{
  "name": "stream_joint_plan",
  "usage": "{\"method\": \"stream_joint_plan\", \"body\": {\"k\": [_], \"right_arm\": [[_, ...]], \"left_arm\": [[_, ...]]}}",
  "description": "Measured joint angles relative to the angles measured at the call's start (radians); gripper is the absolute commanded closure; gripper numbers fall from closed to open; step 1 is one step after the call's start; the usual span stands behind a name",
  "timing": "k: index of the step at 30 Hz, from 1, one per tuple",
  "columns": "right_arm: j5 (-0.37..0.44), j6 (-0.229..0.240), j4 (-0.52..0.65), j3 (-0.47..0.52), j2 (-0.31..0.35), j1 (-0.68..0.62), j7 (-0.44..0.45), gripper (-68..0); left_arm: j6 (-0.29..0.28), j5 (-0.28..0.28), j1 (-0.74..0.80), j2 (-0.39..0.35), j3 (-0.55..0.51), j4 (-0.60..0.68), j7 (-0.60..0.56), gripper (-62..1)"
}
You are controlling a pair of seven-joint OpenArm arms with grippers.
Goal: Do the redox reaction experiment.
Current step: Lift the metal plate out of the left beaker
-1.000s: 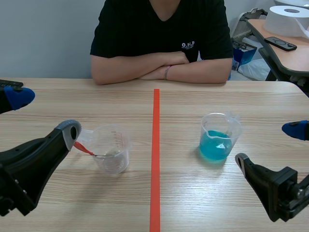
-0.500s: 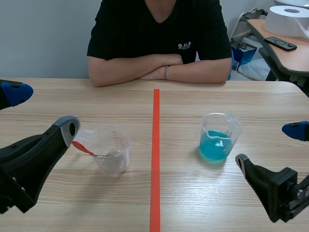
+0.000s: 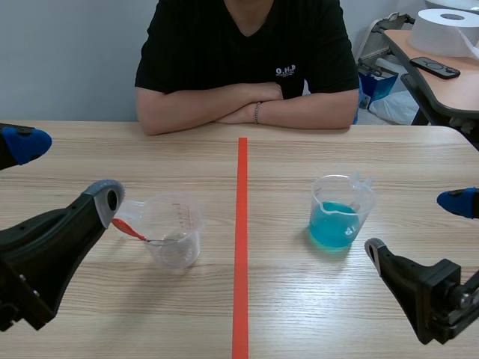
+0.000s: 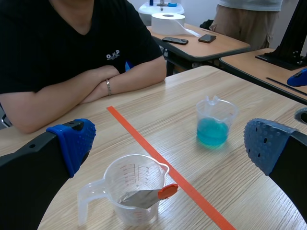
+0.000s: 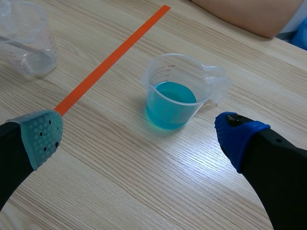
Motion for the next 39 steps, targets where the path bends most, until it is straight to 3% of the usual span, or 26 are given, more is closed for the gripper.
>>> {"method": "stream_joint_plan", "body": {"k": [39], "right_arm": [[0.000,0.000,0.000,0.000,0.000,0.000,0.000,-67.9]], "left_arm": [[0.000,0.000,0.000,0.000,0.000,0.000,-0.033,-62.3]]}}
